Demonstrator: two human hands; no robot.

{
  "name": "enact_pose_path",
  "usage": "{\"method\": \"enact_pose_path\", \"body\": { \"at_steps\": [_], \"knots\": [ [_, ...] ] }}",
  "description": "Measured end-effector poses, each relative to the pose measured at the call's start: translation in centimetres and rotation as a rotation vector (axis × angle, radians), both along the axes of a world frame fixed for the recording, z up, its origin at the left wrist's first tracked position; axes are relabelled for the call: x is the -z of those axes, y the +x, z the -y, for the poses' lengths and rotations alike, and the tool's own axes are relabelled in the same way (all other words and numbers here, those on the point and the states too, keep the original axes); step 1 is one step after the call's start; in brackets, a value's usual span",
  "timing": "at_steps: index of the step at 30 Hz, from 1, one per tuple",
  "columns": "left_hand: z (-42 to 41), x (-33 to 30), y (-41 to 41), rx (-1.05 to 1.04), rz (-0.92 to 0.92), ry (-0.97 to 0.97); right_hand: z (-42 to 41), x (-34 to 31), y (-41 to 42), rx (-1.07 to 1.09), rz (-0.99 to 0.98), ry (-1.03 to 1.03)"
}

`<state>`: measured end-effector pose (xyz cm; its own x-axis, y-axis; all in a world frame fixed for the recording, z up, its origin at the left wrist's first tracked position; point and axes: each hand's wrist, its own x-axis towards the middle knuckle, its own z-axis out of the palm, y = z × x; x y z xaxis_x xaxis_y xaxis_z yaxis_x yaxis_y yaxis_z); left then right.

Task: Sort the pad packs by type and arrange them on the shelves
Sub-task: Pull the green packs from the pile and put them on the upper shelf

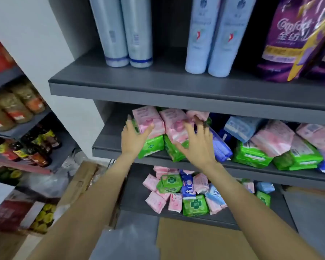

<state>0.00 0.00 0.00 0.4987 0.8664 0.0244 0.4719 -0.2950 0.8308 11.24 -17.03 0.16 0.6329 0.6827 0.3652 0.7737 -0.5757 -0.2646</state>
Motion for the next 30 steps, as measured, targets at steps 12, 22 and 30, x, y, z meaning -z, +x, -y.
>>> {"method": "enact_pose_path", "body": {
  "at_steps": [12, 22, 30],
  "knots": [
    [-1.3, 2.1, 2.6, 0.054, 0.236, -0.084, -5.3, 2.2, 1.2, 0.16, -0.12, 0.136],
    [10.8, 1.2, -3.5, 0.319, 0.555, -0.238, 8.7, 3.0, -5.6, 0.078, -0.384, 0.54],
    [24.5, 12.0, -0.9, 0.455, 0.289, -0.362, 25.8, 11.1, -2.1, 0.133, -0.602, 0.33]
  ]
}}
